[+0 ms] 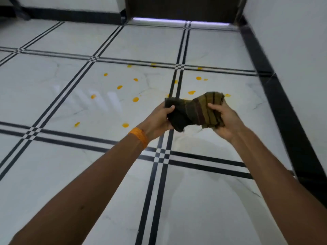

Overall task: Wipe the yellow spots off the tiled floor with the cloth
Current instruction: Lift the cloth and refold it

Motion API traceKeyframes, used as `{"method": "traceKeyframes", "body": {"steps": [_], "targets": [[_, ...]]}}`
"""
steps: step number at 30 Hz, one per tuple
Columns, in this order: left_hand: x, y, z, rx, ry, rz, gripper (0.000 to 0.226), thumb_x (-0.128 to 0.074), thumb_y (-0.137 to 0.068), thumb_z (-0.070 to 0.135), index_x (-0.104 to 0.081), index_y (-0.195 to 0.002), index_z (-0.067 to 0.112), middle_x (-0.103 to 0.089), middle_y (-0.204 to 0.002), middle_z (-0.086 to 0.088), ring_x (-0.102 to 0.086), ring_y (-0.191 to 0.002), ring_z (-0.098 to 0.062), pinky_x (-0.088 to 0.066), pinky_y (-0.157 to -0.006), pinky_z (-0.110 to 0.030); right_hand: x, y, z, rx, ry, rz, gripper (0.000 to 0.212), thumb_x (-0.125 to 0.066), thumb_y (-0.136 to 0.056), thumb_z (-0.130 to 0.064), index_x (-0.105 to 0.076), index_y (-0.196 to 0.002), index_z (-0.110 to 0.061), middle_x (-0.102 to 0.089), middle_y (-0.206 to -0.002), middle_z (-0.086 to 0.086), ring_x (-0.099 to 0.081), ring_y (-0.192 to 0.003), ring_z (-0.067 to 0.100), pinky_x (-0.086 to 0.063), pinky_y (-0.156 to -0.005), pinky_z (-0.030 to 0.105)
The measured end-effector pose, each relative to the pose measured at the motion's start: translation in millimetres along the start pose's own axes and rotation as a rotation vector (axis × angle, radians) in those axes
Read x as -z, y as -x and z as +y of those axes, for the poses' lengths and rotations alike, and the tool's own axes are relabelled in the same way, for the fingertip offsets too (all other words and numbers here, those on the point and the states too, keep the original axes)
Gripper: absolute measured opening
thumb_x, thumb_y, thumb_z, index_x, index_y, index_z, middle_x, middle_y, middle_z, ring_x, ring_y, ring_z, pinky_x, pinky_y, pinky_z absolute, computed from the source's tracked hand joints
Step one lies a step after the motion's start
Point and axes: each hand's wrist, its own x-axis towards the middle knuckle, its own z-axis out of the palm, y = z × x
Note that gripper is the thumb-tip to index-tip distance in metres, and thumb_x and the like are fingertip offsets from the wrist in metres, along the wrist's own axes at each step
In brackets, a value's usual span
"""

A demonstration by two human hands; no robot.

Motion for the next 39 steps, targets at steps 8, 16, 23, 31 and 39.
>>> {"method": "traceKeyframes", "body": {"steps": [8,16,23,31,39], "targets": [[-9.3,61.1,71.6,-0.048,-0.035,0.062,0.036,-0.061,-0.096,0.005,-0.054,-0.13,0.014,-0.066,-0.125,-0.016,-0.069,-0.109,-0.031,-0.062,-0.085,-0.041,-71.4,36.6,-25.1,-0.132,-0.146,0.073,0.017,-0.055,-0.101,-0.01,-0.069,-0.107,-0.018,-0.076,-0.104,0.007,-0.074,-0.097,0.023,-0.063,-0.079,0.038],[-27.3,169.4,179.0,0.055,-0.07,0.156,0.047,-0.058,-0.096,0.0,-0.05,-0.139,0.016,-0.063,-0.132,-0.016,-0.066,-0.115,-0.034,-0.058,-0.094,-0.048,-176.3,110.1,-96.4,-0.33,-0.002,0.11,0.032,-0.054,-0.098,-0.002,-0.064,-0.129,-0.006,-0.073,-0.121,0.016,-0.073,-0.106,0.03,-0.063,-0.077,0.04],[-7.0,246.3,298.7,0.039,-0.154,0.295,0.036,-0.058,-0.097,0.003,-0.057,-0.131,0.015,-0.069,-0.12,-0.014,-0.072,-0.101,-0.028,-0.062,-0.08,-0.04,-310.3,131.4,-166.4,-0.33,0.162,0.103,0.035,-0.052,-0.101,0.002,-0.06,-0.13,-0.017,-0.072,-0.123,0.013,-0.07,-0.113,0.032,-0.061,-0.082,0.045],[125.6,284.9,378.3,0.058,-0.162,0.344,0.026,-0.06,-0.097,0.008,-0.06,-0.123,0.011,-0.072,-0.113,-0.01,-0.072,-0.1,-0.026,-0.063,-0.073,-0.035,-445.8,124.8,-108.7,-0.312,0.122,0.205,0.047,-0.058,-0.098,0.003,-0.053,-0.14,-0.017,-0.069,-0.13,0.014,-0.069,-0.116,0.032,-0.063,-0.077,0.046],[239.8,318.0,467.6,0.014,-0.318,0.282,0.035,-0.049,-0.104,0.014,-0.055,-0.137,0.026,-0.066,-0.129,-0.005,-0.067,-0.114,-0.02,-0.059,-0.092,-0.038,-588.6,134.4,-71.0,-0.312,0.131,0.216,0.038,-0.053,-0.102,0.0,-0.062,-0.122,-0.03,-0.074,-0.117,0.003,-0.073,-0.107,0.022,-0.062,-0.081,0.041]]}}
